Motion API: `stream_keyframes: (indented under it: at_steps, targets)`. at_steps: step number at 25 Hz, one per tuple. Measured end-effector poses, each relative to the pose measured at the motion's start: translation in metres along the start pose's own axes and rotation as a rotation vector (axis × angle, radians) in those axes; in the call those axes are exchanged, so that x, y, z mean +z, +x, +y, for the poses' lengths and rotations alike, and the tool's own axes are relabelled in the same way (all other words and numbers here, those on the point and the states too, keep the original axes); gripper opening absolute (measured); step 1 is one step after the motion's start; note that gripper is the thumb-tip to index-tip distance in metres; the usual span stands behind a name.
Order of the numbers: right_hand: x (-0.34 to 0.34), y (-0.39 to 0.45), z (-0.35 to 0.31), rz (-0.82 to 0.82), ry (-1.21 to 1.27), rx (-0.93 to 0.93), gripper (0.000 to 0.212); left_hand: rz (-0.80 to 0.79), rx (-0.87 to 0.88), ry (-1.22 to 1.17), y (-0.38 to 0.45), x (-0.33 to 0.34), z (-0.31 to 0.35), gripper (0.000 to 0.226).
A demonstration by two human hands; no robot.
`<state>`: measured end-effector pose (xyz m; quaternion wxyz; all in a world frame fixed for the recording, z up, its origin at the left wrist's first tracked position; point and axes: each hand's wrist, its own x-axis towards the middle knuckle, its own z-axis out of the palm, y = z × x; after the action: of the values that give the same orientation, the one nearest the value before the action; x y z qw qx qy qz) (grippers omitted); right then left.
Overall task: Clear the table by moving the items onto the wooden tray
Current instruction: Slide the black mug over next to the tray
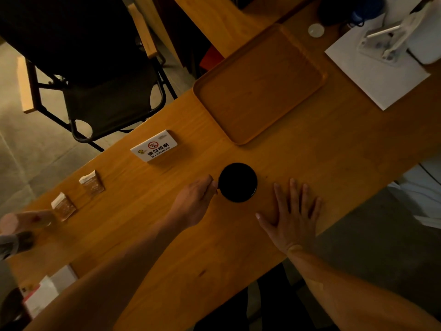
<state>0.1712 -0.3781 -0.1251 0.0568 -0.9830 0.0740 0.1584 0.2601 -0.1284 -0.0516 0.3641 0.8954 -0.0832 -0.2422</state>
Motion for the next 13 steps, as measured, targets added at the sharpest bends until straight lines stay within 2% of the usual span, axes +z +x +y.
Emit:
stream_keyframes:
  at_steps: [5, 8, 13]
  targets:
    - [-0.004, -0.001, -0.002, 0.000, 0.001, 0.002, 0.094, 0.031, -0.005, -0.042, 0.000, 0.005, 0.003, 0.039]
    - [-0.005, -0.001, -0.002, -0.008, 0.004, 0.003, 0.094, 0.048, -0.101, -0.066, -0.002, 0.003, 0.003, 0.038]
    - [-0.004, -0.002, -0.001, 0.000, 0.026, 0.009, 0.094, -0.069, -0.244, -0.080, -0.001, -0.009, 0.003, 0.022]
